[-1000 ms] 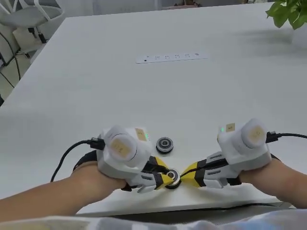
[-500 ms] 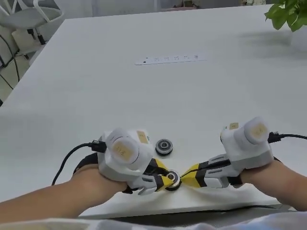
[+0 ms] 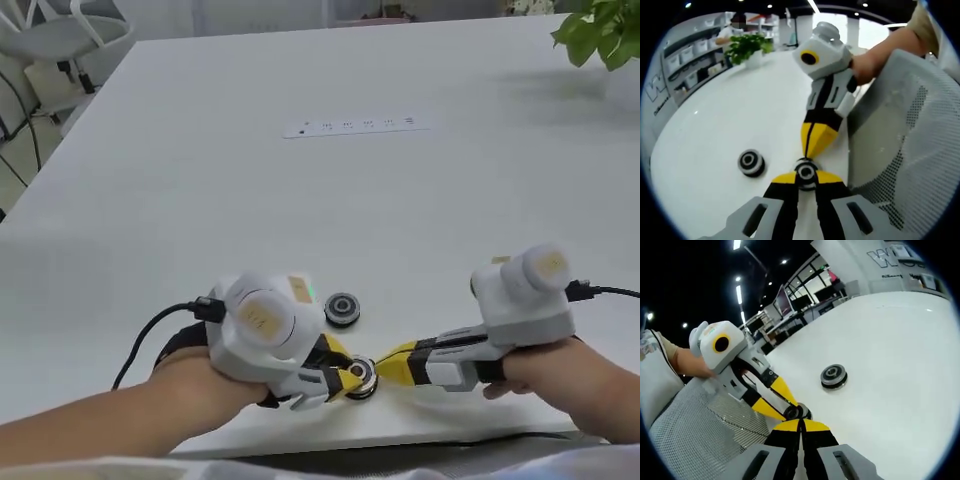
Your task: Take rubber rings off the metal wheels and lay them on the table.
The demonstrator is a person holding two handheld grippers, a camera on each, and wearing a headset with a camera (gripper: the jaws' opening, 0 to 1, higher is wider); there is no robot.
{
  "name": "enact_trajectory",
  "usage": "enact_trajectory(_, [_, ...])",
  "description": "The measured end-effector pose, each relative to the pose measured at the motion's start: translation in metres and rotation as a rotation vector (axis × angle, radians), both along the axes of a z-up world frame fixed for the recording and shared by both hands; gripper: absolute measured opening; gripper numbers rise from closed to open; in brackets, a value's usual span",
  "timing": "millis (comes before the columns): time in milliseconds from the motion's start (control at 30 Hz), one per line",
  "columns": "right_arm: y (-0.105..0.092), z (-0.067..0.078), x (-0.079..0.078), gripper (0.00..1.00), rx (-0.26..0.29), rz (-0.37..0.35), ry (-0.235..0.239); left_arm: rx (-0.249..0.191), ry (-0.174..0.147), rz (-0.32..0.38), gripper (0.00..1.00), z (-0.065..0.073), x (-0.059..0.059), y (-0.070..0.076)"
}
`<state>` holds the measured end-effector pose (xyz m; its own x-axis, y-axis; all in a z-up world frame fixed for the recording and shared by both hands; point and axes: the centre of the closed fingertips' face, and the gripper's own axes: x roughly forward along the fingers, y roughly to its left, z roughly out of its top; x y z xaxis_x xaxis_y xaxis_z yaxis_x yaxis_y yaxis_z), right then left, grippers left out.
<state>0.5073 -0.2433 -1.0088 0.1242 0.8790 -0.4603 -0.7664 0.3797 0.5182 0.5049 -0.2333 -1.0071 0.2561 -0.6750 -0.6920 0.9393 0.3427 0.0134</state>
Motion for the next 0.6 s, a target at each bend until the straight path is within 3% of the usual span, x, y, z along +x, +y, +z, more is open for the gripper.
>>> enact_trajectory(600, [0.0038, 0.0045, -0.0034, 0.0, 0.027, 0.007, 0.014, 0.014, -0.003, 0.003, 0.12, -0.0002, 0.0002, 0.0])
